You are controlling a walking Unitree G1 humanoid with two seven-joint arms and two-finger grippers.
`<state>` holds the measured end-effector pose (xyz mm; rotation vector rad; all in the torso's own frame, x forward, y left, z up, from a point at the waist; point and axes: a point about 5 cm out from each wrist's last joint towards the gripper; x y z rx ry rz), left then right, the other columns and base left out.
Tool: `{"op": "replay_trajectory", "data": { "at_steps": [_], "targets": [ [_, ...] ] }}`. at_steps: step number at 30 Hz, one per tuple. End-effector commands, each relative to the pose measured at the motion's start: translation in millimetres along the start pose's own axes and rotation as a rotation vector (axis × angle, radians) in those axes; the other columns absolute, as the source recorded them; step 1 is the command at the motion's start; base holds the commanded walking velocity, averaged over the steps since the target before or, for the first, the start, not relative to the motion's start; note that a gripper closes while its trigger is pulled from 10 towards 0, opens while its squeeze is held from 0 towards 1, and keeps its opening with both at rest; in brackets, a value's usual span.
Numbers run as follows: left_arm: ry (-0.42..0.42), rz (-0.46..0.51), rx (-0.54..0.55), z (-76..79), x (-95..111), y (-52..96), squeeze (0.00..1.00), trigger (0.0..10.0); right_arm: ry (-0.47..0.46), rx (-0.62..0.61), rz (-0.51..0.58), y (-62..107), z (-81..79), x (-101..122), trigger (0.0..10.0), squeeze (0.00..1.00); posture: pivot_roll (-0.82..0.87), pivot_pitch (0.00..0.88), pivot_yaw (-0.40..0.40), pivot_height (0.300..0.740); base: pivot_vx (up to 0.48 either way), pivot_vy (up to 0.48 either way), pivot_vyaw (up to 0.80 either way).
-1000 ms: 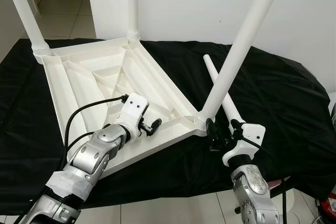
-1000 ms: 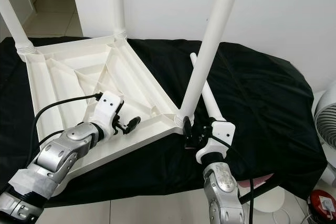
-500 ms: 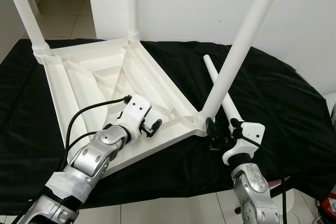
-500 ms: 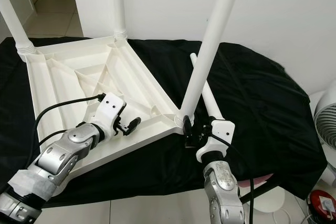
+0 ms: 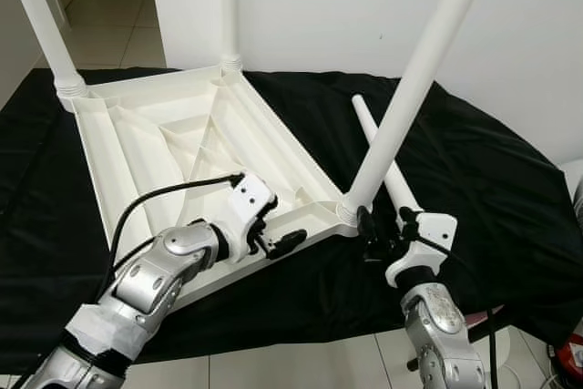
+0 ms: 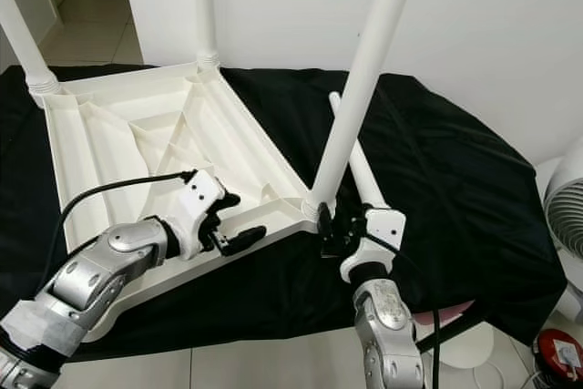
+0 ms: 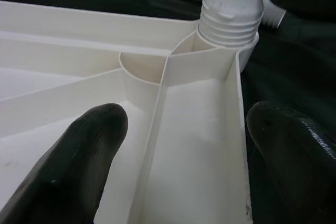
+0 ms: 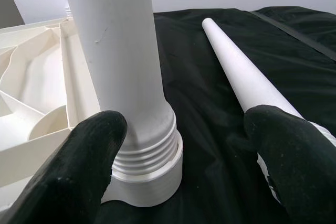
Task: Building children table
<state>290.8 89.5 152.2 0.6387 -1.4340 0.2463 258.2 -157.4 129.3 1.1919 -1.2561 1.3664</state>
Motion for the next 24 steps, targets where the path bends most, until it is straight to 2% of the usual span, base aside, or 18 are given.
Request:
{"op": "replay_trajectory", "data": {
  "at_steps": [1, 5, 8, 10, 12, 18, 24],
  "targets": [
    [0.006, -0.053, 0.030, -1.4, -8, -3.3, 0.00, 10.0, 0.002, 0.003, -0.015, 0.7, 0.8, -4, 10.0, 0.00, 0.02, 0.038, -0.075, 0.740, 0.000, 0.000, 0.00],
    [0.028, -0.082, 0.084, -6.2, -12, -6.2, 0.00, 10.0, 0.004, 0.003, -0.015, 0.7, 0.7, -4, 10.0, 0.00, 0.02, 0.038, -0.075, 0.740, 0.000, 0.000, 0.00],
    [0.085, -0.129, 0.182, -18.5, -18, -10.6, 0.00, 10.0, 0.004, 0.001, -0.016, 0.9, 0.5, -4, 10.0, 0.00, 0.01, 0.040, -0.073, 0.740, 0.000, 0.000, 0.00],
    [0.093, -0.131, 0.190, -19.7, -18, -10.8, 0.00, 10.0, 0.005, 0.001, -0.016, 0.9, 0.4, -4, 10.0, 0.00, 0.01, 0.040, -0.073, 0.740, 0.000, 0.000, 0.00],
    [0.122, -0.152, 0.244, -25.6, -21, -11.2, 0.00, 10.0, 0.004, -0.001, -0.017, 1.2, 0.6, -4, 10.0, 0.00, 0.01, 0.040, -0.073, 0.740, 0.000, 0.000, 0.00],
    [0.134, -0.199, 0.384, -38.4, -26, -12.4, 0.00, 10.0, 0.002, -0.004, -0.015, 0.3, -0.2, -4, 10.0, 0.00, 0.01, 0.043, -0.073, 0.740, 0.000, 0.000, 0.00],
    [0.145, -0.209, 0.441, -42.3, -27, -14.4, 0.00, 10.0, -0.001, -0.008, -0.015, -0.8, -0.5, -3, 10.0, 0.00, 0.01, 0.047, -0.073, 0.740, 0.000, 0.000, 0.00]
  ]
}}
Point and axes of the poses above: a point about 5 cm out from each wrist's last joint towards the gripper, its own y axis pointing back from the gripper into the wrist, its own x axis along the axis of the wrist's last joint, z = x × y, and after that the axes turned 8 degrees about y, right-handed
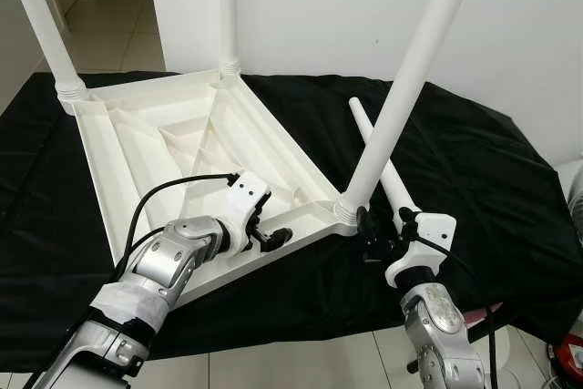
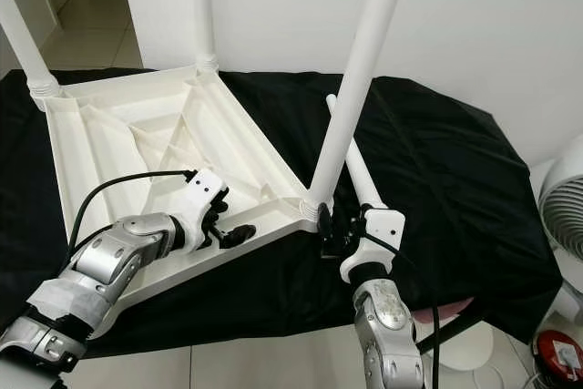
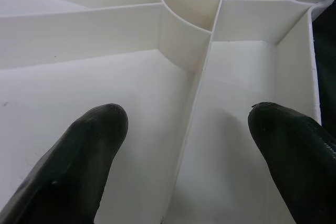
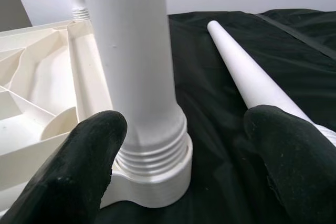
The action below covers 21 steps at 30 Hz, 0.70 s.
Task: Building children table
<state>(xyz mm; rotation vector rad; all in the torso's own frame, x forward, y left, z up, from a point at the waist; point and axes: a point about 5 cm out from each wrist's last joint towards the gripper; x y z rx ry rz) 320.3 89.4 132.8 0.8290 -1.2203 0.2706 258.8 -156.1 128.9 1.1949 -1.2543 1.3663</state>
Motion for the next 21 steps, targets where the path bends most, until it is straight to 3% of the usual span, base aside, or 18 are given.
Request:
{"op": "replay_trajectory", "data": {
  "at_steps": [1, 5, 7, 8, 11, 12, 21],
  "targets": [
    [0.018, -0.029, 0.302, -20.3, -10.1, 1.6, 0.00, 10.0, -0.001, -0.010, -0.013, -0.2, 0.8, -3.1, 10.0, 0.00, 0.01, 0.047, -0.073, 0.740, 0.000, 0.000, 0.00],
    [0.021, -0.027, 0.321, -22.3, -8.9, 2.1, 0.00, 10.0, -0.001, -0.012, -0.012, -0.6, 0.8, -2.9, 10.0, 0.00, 0.01, 0.055, -0.074, 0.740, 0.000, 0.000, 0.00],
    [0.027, -0.024, 0.348, -24.9, -8.1, 2.7, 0.00, 9.5, -0.001, -0.013, -0.011, -1.0, 0.8, -2.5, 10.0, 0.00, 0.01, 0.059, -0.072, 0.740, 0.000, 0.000, 0.00],
    [0.033, -0.023, 0.385, -28.2, -7.8, 3.4, 0.00, 4.6, -0.001, -0.016, -0.009, -1.6, 1.2, -2.1, 10.0, 0.00, 0.01, 0.059, -0.072, 0.740, 0.000, 0.000, 0.00],
    [0.033, -0.025, 0.394, -28.8, -8.0, 3.4, 0.00, 4.6, -0.001, -0.018, -0.009, -1.9, 1.5, -2.1, 10.0, 0.00, 0.01, 0.059, -0.072, 0.740, 0.000, 0.000, 0.00],
    [0.024, -0.027, 0.401, -28.6, -8.4, 3.7, 0.00, 0.0, -0.002, -0.021, -0.009, -2.0, 1.6, -2.1, 10.0, 0.00, 0.01, 0.061, -0.069, 0.740, 0.000, 0.000, 0.00],
    [0.005, -0.029, 0.399, -24.3, -6.7, 2.9, 0.00, 0.0, -0.006, -0.025, -0.008, -2.5, 0.2, -2.2, 10.0, 0.00, 0.02, 0.062, -0.067, 0.740, 0.000, 0.000, 0.00]
  ]
}}
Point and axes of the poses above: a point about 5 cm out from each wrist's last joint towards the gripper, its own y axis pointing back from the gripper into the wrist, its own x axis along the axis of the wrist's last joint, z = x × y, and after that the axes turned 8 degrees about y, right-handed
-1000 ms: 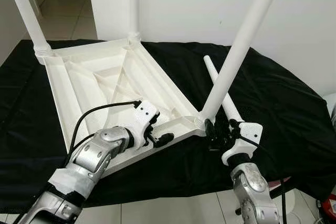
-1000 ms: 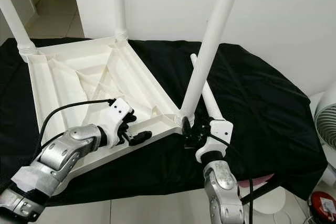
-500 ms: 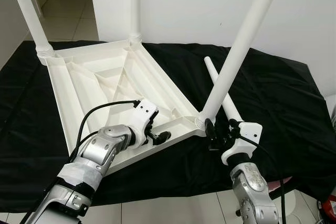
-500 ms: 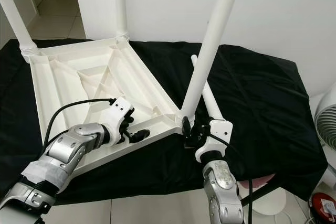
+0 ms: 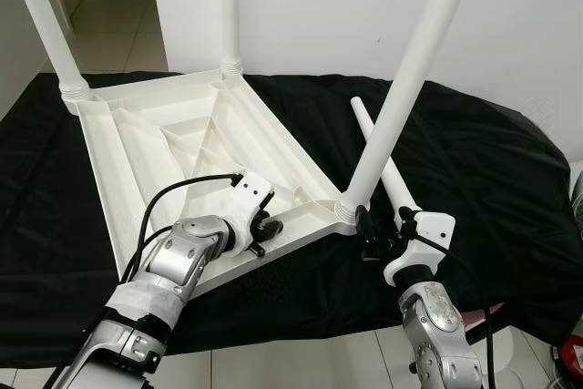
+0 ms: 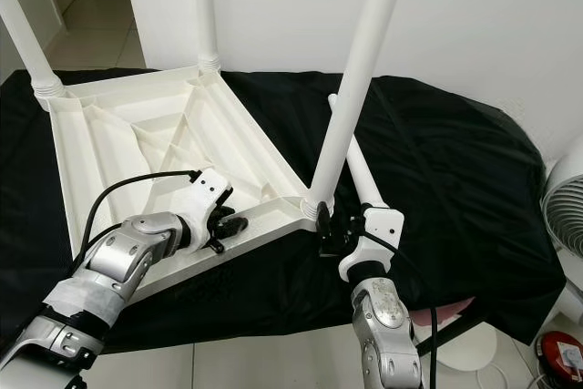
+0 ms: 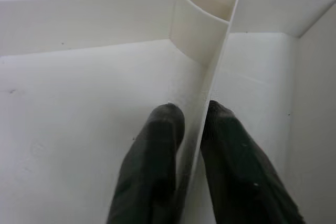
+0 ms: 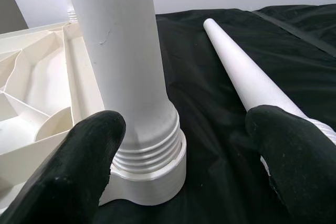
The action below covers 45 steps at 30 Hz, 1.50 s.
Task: Building children table
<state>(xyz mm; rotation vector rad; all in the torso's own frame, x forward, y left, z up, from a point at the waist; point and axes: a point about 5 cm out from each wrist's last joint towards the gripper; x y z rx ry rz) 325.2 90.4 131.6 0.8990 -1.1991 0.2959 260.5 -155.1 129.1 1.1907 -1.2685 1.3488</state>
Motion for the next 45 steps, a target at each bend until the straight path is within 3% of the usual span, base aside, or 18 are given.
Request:
{"op": "replay_trajectory", "data": {
  "at_steps": [1, 19, 34, 38, 39, 41, 45],
  "targets": [
    [-0.002, 0.000, 0.330, -19.5, -4, 4.7, 0.00, 0.0, 0.002, -0.009, -0.006, -1.4, 1.0, -2, 10.0, 0.00, 0.02, 0.062, -0.067, 0.740, 0.000, 0.000, 0.00],
    [-0.016, 0.011, 0.467, -14.0, 1, 20.4, 0.00, 0.0, 0.003, -0.013, -0.002, -3.3, 1.1, -1, 10.0, 0.00, 0.02, 0.066, -0.063, 0.740, 0.000, 0.000, 0.00],
    [0.027, -0.016, 0.586, -7.2, -19, 52.2, 0.00, 0.0, 0.009, 0.008, -0.016, -2.7, -0.8, -4, 10.0, 0.00, 0.04, 0.088, -0.073, 0.740, 0.000, 0.000, 0.00],
    [0.058, -0.019, 0.618, -7.8, -20, 56.5, 0.00, 0.0, 0.010, 0.011, -0.018, -2.6, -1.2, -4, 10.0, 0.00, 0.04, 0.092, -0.073, 0.740, 0.000, 0.000, 0.00],
    [0.115, 0.004, 0.662, -8.8, -23, 61.3, 0.00, 0.0, 0.011, 0.012, -0.018, -2.3, -1.3, -5, 10.0, 0.00, 0.04, 0.093, -0.070, 0.740, 0.000, 0.000, 0.00],
    [0.133, 0.007, 0.704, -12.7, -25, 64.4, 0.00, 0.0, 0.011, 0.011, -0.018, -2.1, -1.0, -5, 10.0, 0.00, 0.03, 0.094, -0.070, 0.740, 0.000, 0.000, 0.00],
    [0.213, 0.014, 0.846, -31.3, -36, 77.3, 0.00, 0.0, 0.010, 0.009, -0.019, -1.7, -1.0, -5, 10.0, 0.00, 0.03, 0.095, -0.066, 0.740, 0.000, 0.000, 0.00]
  ]
}}
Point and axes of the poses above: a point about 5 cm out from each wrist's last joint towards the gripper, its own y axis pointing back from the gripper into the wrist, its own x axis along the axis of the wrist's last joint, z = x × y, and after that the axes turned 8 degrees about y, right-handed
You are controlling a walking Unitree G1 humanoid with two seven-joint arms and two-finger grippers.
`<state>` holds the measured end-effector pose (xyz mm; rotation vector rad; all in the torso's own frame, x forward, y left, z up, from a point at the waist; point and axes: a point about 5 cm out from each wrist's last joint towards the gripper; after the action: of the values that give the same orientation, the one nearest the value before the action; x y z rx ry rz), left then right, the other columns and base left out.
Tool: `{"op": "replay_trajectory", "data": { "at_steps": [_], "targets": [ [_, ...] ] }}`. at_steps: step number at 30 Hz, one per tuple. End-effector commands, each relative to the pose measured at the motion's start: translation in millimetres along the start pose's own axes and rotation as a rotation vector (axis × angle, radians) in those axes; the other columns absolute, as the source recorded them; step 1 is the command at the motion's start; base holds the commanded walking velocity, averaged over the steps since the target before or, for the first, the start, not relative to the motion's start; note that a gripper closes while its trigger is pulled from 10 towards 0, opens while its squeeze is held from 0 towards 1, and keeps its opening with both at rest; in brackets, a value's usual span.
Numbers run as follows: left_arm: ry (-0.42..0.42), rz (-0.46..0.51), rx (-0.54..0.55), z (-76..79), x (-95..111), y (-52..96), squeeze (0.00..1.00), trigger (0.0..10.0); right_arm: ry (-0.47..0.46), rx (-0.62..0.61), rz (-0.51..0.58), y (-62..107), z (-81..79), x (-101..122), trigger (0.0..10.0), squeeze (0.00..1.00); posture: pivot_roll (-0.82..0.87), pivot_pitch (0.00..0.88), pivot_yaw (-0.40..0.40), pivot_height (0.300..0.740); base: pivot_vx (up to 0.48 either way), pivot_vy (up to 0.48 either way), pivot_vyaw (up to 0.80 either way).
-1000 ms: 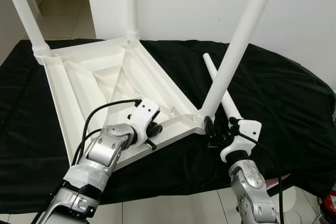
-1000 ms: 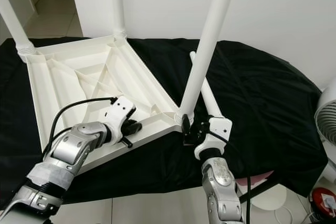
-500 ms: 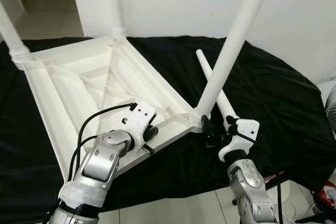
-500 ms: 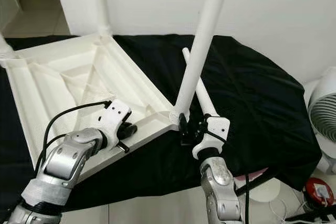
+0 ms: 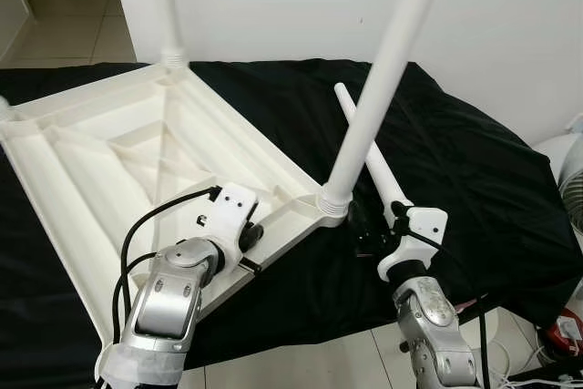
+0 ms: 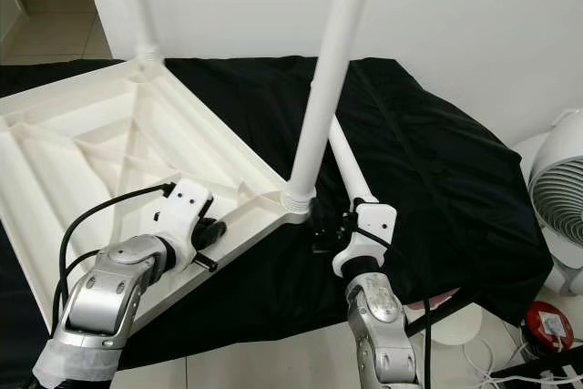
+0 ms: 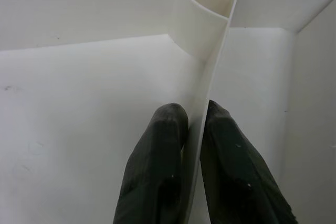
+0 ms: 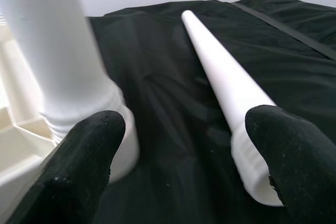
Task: Building children table
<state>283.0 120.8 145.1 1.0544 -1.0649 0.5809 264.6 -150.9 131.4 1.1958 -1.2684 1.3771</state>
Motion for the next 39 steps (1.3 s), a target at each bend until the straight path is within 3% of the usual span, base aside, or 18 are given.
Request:
{"op": "replay_trajectory", "data": {
  "at_steps": [1, 8, 9, 11, 12, 13, 15, 16, 23, 25, 27, 28, 30, 33, 39],
  "targets": [
    [0.050, -0.007, 0.606, -52.1, -17, 17.0, 0.00, 0.0, 0.008, -0.011, -0.035, 3.2, 2.7, -6, 10.0, 0.00, 0.03, 0.095, -0.066, 0.740, 0.000, 0.000, 0.00],
    [0.050, 0.000, 0.666, -70.8, -16, 18.9, 0.00, 0.0, 0.003, -0.011, -0.035, 3.0, 1.5, -7, 10.0, 0.00, 0.04, 0.096, -0.069, 0.740, 0.000, 0.000, 0.00],
    [0.061, 0.015, 0.630, -67.9, -12, 12.2, 0.00, 3.3, 0.002, -0.009, -0.036, 2.5, 0.6, -7, 10.0, 0.00, 0.04, 0.096, -0.070, 0.740, 0.000, 0.000, 0.00],
    [0.068, 0.026, 0.583, -63.3, -8, 5.3, 0.00, 3.3, 0.000, -0.008, -0.036, 2.0, -0.3, -8, 10.0, 0.00, 0.04, 0.094, -0.069, 0.740, 0.000, 0.000, 0.00],
    [0.041, 0.038, 0.492, -52.0, -2, -5.4, 0.00, 10.0, -0.001, -0.006, -0.035, 1.3, -1.2, -7, 10.0, 0.00, 0.04, 0.092, -0.067, 0.740, 0.000, 0.000, 0.00],
    [0.041, 0.038, 0.492, -52.0, -2, -5.4, 0.00, 10.0, -0.001, -0.006, -0.035, 1.3, -1.2, -7, 10.0, 0.00, 0.04, 0.092, -0.067, 0.740, 0.000, 0.000, 0.00],
    [-0.010, 0.083, 0.318, -27.0, 9, -18.3, 0.00, 10.0, -0.001, -0.009, -0.033, 0.5, -1.4, -7, 10.0, 0.00, 0.04, 0.091, -0.063, 0.740, 0.000, 0.000, 0.00],
    [-0.044, 0.133, 0.192, -8.6, 17, -22.9, 1.00, 10.0, -0.001, -0.015, -0.031, 0.5, -0.9, -7, 10.0, 0.00, 0.04, 0.091, -0.057, 0.740, 0.000, 0.000, 0.00],
    [-0.046, 0.163, 0.093, 3.7, 22, -24.5, 1.00, 10.0, -0.001, -0.021, -0.031, 1.5, -0.7, -8, 10.0, 0.00, 0.03, 0.091, -0.051, 0.740, 0.000, 0.000, 0.00],
    [-0.076, 0.209, 0.007, 12.5, 30, -23.6, 1.00, 10.0, -0.003, -0.029, -0.032, 2.7, -0.8, -8, 10.0, 0.00, 0.03, 0.093, -0.042, 0.740, 0.000, 0.000, 0.00],
    [-0.076, 0.209, 0.007, 12.5, 30, -23.6, 1.00, 10.0, -0.003, -0.029, -0.032, 2.7, -0.8, -8, 10.0, 0.00, 0.03, 0.093, -0.042, 0.740, 0.000, 0.000, 0.00],
    [-0.070, 0.260, -0.043, 15.8, 37, -20.3, 0.00, 10.0, -0.005, -0.033, -0.032, 3.1, -1.0, -8, 10.0, 0.00, 0.03, 0.093, -0.040, 0.740, 0.000, 0.000, 0.00],
    [-0.085, 0.358, -0.102, 12.2, 50, -9.9, 0.00, 10.0, -0.008, -0.037, -0.033, 3.2, -1.0, -9, 10.0, 0.00, 0.04, 0.093, -0.042, 0.740, 0.000, 0.000, 0.00],
    [-0.088, 0.401, -0.125, 6.5, 54, -3.4, 0.00, 10.0, -0.009, -0.037, -0.034, 3.3, -1.3, -10, 10.0, 0.00, 0.04, 0.094, -0.045, 0.740, 0.000, 0.000, 0.00],
    [-0.097, 0.416, -0.220, -6.5, 56, 12.2, 0.00, 10.0, -0.008, -0.027, -0.039, 2.0, -2.0, -10, 10.0, 0.00, 0.05, 0.090, -0.052, 0.740, 0.000, 0.000, 0.00]
  ]
}}
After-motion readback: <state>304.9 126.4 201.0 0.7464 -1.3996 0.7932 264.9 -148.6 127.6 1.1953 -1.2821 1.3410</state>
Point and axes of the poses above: a point about 5 cm out from each wrist's last joint towards the gripper, its own y axis pointing back from the gripper into the wrist, its own x axis along the axis of the wrist's last joint, z = x × y, and after that the axes turned 8 degrees about y, right-handed
